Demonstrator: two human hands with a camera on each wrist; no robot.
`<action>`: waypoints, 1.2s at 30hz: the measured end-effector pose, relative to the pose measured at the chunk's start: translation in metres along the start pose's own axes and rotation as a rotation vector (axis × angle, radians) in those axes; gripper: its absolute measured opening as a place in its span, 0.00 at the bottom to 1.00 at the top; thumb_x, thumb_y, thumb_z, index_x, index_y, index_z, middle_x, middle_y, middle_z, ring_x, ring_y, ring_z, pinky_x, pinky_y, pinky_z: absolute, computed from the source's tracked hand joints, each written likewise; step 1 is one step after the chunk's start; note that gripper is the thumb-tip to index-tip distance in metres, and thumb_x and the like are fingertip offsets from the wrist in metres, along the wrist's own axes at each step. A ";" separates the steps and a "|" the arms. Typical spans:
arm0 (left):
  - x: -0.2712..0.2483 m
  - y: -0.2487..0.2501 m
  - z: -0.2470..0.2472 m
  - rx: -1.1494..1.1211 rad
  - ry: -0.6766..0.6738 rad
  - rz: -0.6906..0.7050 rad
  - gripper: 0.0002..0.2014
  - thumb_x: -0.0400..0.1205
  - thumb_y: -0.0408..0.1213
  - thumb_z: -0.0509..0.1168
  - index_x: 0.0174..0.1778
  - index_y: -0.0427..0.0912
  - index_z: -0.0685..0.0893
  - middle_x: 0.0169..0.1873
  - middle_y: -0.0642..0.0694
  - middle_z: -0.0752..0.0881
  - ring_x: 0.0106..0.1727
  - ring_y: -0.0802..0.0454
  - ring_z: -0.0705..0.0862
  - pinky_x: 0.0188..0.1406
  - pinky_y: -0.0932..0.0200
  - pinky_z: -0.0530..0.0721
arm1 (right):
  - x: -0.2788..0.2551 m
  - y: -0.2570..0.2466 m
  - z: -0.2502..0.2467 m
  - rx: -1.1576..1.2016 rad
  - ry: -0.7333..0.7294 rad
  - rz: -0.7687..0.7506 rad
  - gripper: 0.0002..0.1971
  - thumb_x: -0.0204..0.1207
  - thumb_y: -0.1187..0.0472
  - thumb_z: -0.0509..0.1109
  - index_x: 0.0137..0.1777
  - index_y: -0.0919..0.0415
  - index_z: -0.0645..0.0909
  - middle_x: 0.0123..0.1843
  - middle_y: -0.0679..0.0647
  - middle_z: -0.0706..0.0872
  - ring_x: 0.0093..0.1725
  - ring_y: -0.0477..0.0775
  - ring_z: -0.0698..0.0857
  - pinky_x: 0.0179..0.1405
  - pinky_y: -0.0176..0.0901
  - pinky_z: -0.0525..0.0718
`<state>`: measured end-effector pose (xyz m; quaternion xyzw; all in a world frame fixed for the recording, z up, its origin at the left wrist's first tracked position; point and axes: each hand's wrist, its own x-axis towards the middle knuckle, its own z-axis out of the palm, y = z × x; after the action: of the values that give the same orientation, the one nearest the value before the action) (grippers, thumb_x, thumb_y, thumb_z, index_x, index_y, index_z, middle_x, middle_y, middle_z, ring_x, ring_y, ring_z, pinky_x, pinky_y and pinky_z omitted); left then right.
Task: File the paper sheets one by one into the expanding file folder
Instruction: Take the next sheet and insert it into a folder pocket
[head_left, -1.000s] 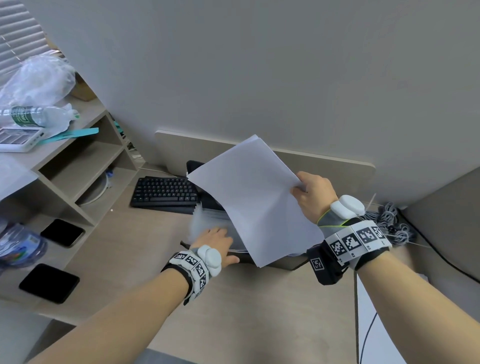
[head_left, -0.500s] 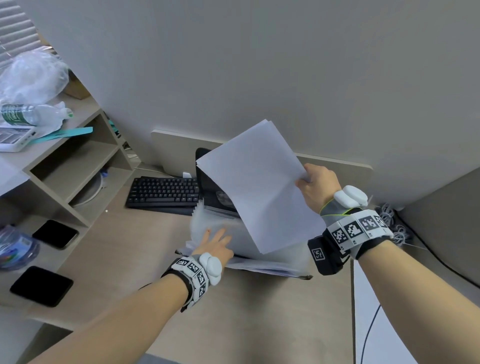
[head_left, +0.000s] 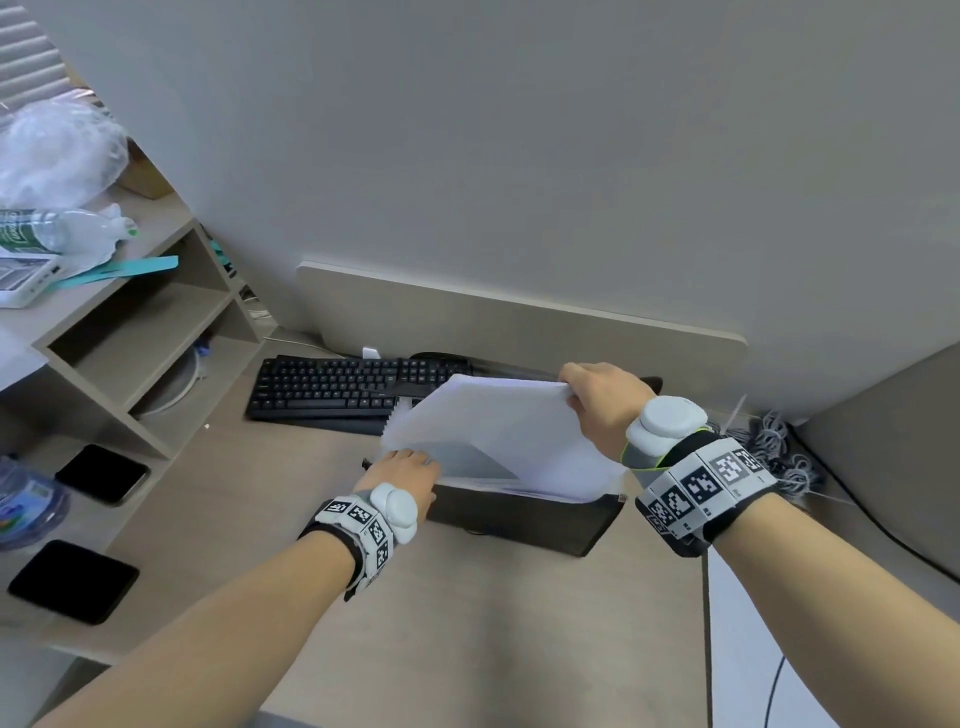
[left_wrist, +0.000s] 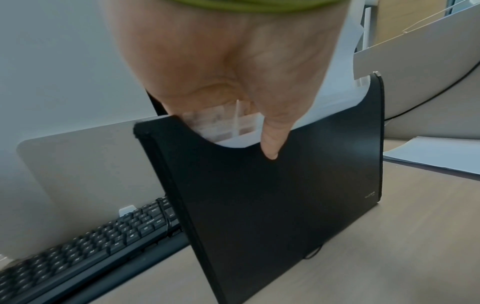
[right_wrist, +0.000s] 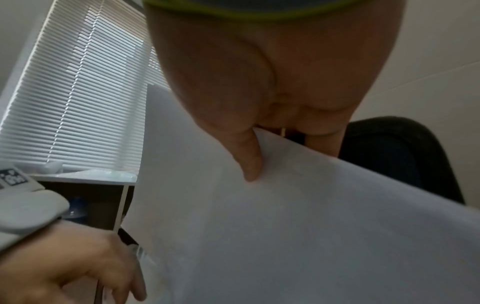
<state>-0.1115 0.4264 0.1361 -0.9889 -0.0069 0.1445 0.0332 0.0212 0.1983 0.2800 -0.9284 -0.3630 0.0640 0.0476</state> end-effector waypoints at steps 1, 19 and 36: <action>-0.001 -0.002 -0.001 -0.001 0.002 -0.002 0.16 0.83 0.44 0.61 0.64 0.41 0.77 0.64 0.43 0.80 0.65 0.43 0.77 0.64 0.51 0.74 | 0.002 -0.002 0.000 -0.024 -0.012 -0.007 0.06 0.76 0.71 0.58 0.45 0.60 0.70 0.42 0.53 0.79 0.42 0.60 0.75 0.34 0.46 0.71; -0.005 0.000 -0.007 0.034 -0.073 0.004 0.14 0.79 0.30 0.62 0.60 0.40 0.78 0.59 0.41 0.82 0.61 0.41 0.78 0.58 0.53 0.72 | 0.022 -0.023 0.037 -0.116 -0.150 -0.003 0.16 0.80 0.52 0.64 0.63 0.58 0.70 0.63 0.54 0.76 0.64 0.58 0.72 0.49 0.50 0.79; -0.018 0.003 0.002 -0.149 -0.297 -0.110 0.09 0.66 0.36 0.58 0.37 0.44 0.82 0.35 0.47 0.83 0.34 0.48 0.79 0.27 0.65 0.72 | 0.022 -0.023 0.064 0.103 -0.173 0.149 0.06 0.80 0.55 0.61 0.49 0.56 0.76 0.48 0.58 0.85 0.46 0.65 0.83 0.46 0.52 0.84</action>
<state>-0.1291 0.4227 0.1392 -0.9545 -0.0768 0.2861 -0.0336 0.0121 0.2326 0.2176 -0.9402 -0.2918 0.1658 0.0586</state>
